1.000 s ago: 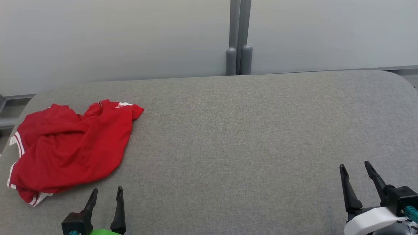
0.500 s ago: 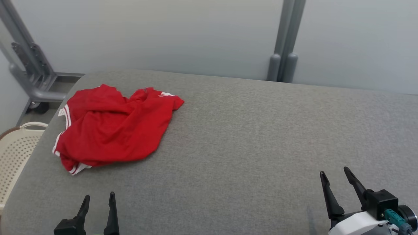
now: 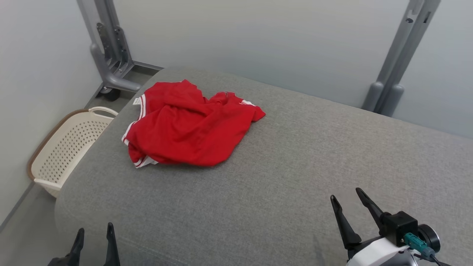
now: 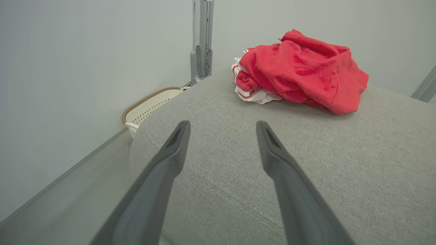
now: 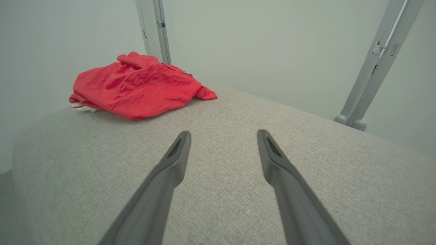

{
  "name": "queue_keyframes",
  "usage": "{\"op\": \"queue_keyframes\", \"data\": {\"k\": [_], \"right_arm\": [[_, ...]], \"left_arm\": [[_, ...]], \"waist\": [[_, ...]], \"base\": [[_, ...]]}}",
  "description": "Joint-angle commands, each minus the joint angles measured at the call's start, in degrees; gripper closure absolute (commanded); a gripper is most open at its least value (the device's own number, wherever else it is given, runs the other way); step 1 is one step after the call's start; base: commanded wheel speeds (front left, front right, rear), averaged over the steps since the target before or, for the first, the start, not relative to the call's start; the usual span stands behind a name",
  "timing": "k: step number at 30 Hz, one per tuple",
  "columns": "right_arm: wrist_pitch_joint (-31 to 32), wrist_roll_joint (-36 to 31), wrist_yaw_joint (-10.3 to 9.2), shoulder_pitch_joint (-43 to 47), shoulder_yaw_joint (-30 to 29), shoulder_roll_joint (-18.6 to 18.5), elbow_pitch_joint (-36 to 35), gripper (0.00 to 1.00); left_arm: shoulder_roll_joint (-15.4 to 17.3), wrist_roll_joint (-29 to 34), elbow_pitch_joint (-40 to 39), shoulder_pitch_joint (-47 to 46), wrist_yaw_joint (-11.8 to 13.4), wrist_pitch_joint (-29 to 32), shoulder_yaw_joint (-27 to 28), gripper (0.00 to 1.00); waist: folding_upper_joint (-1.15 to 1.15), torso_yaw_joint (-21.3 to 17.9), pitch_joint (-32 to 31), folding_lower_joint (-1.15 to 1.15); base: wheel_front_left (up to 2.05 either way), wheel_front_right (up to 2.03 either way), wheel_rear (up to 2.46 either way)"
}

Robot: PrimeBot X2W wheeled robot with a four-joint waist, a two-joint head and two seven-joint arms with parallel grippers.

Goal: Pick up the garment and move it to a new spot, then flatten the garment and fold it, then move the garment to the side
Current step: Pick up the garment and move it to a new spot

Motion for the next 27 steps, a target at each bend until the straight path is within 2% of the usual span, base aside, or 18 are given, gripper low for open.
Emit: {"op": "queue_keyframes", "data": {"k": [1, 17, 23, 27], "right_arm": [[-0.2, 0.1, 0.01, -0.6, 0.3, -0.4, 0.4, 0.0], [-0.2, 0.5, 0.01, 0.4, 0.7, -0.4, 0.1, 0.0], [-0.2, 0.2, 0.01, 0.1, 0.6, -1.1, -0.4, 0.0], [-0.2, 0.0, 0.01, -0.9, 0.9, -2.0, -0.8, 0.0]], "left_arm": [[0.1, -0.4, -0.5, 0.7, 0.0, 0.0, 0.3, 0.0], [0.0, 0.3, -0.3, -1.8, -0.2, 0.0, -1.5, 0.0], [0.2, -0.2, 0.4, -7.0, -0.4, 0.0, -4.4, 0.0], [0.5, -1.3, 2.4, -14.0, -0.4, 2.3, -7.7, 0.0]], "waist": [[0.65, 1.6, 0.1, 0.0], [0.65, 0.8, 0.1, 0.0], [0.65, -0.8, 2.2, 0.0], [0.65, -1.7, 5.2, 0.0]], "base": [[0.0, 0.0, 0.0], [0.0, 0.0, 0.0], [0.0, 0.0, 0.0], [0.0, 0.0, 0.0]]}}
